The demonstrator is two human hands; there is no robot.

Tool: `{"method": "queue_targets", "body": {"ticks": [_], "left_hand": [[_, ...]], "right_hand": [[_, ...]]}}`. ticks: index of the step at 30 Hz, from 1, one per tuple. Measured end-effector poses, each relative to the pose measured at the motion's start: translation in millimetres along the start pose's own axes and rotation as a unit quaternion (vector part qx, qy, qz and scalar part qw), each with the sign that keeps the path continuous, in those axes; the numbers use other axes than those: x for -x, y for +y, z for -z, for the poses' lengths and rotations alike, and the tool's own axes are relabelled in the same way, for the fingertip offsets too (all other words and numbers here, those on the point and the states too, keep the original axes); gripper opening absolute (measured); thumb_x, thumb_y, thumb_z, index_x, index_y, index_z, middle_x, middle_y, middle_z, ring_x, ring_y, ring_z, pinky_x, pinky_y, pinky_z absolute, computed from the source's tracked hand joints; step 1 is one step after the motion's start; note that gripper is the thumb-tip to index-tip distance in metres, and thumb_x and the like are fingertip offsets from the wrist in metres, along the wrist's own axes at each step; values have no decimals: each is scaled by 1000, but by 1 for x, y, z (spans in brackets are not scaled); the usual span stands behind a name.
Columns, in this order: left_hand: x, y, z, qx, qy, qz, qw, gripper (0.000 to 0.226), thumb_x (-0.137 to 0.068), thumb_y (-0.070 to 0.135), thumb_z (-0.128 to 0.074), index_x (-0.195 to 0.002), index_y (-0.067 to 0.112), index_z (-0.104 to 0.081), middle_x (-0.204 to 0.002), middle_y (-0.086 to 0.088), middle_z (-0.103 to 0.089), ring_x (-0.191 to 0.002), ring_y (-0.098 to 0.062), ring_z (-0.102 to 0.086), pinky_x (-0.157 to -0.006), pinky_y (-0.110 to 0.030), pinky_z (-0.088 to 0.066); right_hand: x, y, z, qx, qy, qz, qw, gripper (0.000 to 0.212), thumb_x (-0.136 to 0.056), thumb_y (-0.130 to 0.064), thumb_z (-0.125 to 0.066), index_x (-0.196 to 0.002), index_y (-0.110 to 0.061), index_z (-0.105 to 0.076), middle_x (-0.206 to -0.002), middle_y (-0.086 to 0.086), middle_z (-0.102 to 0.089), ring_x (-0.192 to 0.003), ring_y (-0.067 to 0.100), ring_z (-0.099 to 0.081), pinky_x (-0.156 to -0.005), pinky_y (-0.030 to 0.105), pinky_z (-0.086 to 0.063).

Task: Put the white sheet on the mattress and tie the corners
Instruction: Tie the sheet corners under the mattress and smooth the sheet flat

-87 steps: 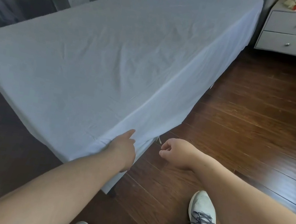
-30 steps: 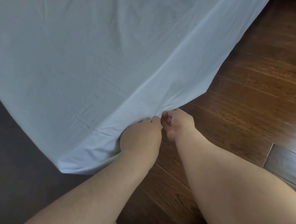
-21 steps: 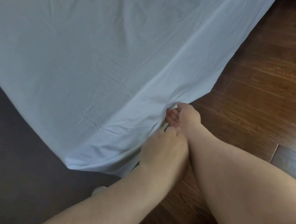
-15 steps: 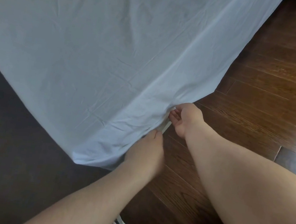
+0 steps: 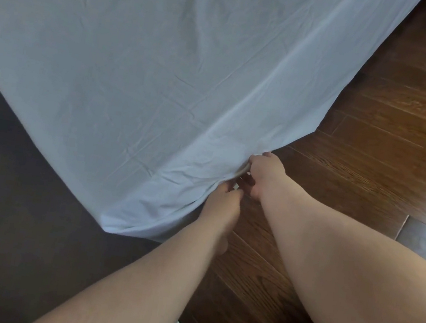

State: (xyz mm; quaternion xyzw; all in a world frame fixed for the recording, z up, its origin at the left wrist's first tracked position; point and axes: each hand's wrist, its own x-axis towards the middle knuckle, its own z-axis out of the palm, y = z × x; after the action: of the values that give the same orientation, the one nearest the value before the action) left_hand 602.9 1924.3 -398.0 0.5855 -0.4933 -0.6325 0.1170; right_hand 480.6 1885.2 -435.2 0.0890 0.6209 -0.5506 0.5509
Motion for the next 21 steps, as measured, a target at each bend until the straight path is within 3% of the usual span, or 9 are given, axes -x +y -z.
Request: {"method": "queue_targets", "body": {"ticks": [2, 4, 6, 8, 10, 13, 17, 19, 21], "left_hand": [[-7, -2, -3, 88, 27, 56, 994, 15, -107, 24, -47, -108, 31, -60, -101, 12, -59, -87, -2, -59, -82, -23, -52], [-12, -1, -10, 205, 54, 85, 974, 12, -107, 33, -52, -99, 30, -60, -99, 11, -59, -83, -4, -57, -78, -27, -51], [-15, 0, -21, 347, 75, 93, 930, 14, -105, 34, -56, -109, 23, -64, -111, 6, -66, -94, -8, -62, -93, -35, -53], [-17, 1, -30, 511, 76, 101, 850, 33, -104, 31, -59, -132, 14, -60, -130, 1, -64, -114, -14, -63, -109, -43, -49], [-19, 1, -33, 609, 73, 108, 783, 44, -104, 27, -58, -143, 10, -50, -138, -4, -58, -131, -19, -56, -113, -43, -43], [-22, -5, -27, 678, 96, 123, 718, 38, -105, 21, -53, -140, 6, -50, -139, -9, -55, -133, -21, -52, -111, -40, -42], [-27, -16, -17, 725, 84, 120, 673, 16, -104, 7, -47, -114, 5, -59, -119, -13, -61, -109, -22, -60, -104, -39, -46], [-33, -21, -12, 736, 71, 118, 663, 20, -102, 2, -46, -114, 5, -61, -115, -13, -63, -110, -24, -62, -107, -39, -45], [-38, -25, -7, 736, 60, 115, 665, 32, -100, 1, -48, -127, 6, -63, -125, -12, -66, -117, -25, -63, -111, -43, -45]], "right_hand": [[4, -2, -1, 18, -6, 18, 1000, 32, -101, -9, -47, -130, -20, -53, -100, 2, -60, -89, 19, -65, -73, 35, -59], [3, -1, 2, -3, -8, 25, 1000, 39, -102, -7, -48, -141, -7, -47, -90, 3, -53, -73, 17, -60, -60, 31, -54], [-2, 2, 8, -25, -5, 9, 1000, 42, -101, -7, -46, -143, -2, -48, -96, 6, -59, -79, 21, -64, -67, 34, -57], [-4, -1, 10, -71, -3, -39, 997, 36, -98, -9, -49, -131, -1, -61, -111, 12, -70, -99, 31, -69, -89, 42, -59], [-2, -7, 13, -102, -2, -56, 993, 33, -91, -15, -55, -117, -1, -69, -113, 18, -73, -101, 38, -71, -90, 45, -60], [-1, -8, 15, -116, -20, -32, 993, 48, -87, -29, -59, -122, 3, -66, -106, 19, -72, -93, 36, -72, -82, 50, -61], [-4, -5, 16, -183, -39, -37, 982, 62, -82, -40, -63, -129, 1, -63, -114, 20, -72, -98, 39, -73, -86, 51, -59], [-5, -6, 14, -213, -49, -44, 975, 61, -77, -42, -66, -126, -5, -66, -114, 15, -74, -100, 37, -73, -90, 50, -57], [-8, -4, 10, -233, -56, -46, 970, 64, -72, -43, -68, -128, -11, -67, -114, 11, -75, -102, 36, -74, -94, 48, -55]]}}
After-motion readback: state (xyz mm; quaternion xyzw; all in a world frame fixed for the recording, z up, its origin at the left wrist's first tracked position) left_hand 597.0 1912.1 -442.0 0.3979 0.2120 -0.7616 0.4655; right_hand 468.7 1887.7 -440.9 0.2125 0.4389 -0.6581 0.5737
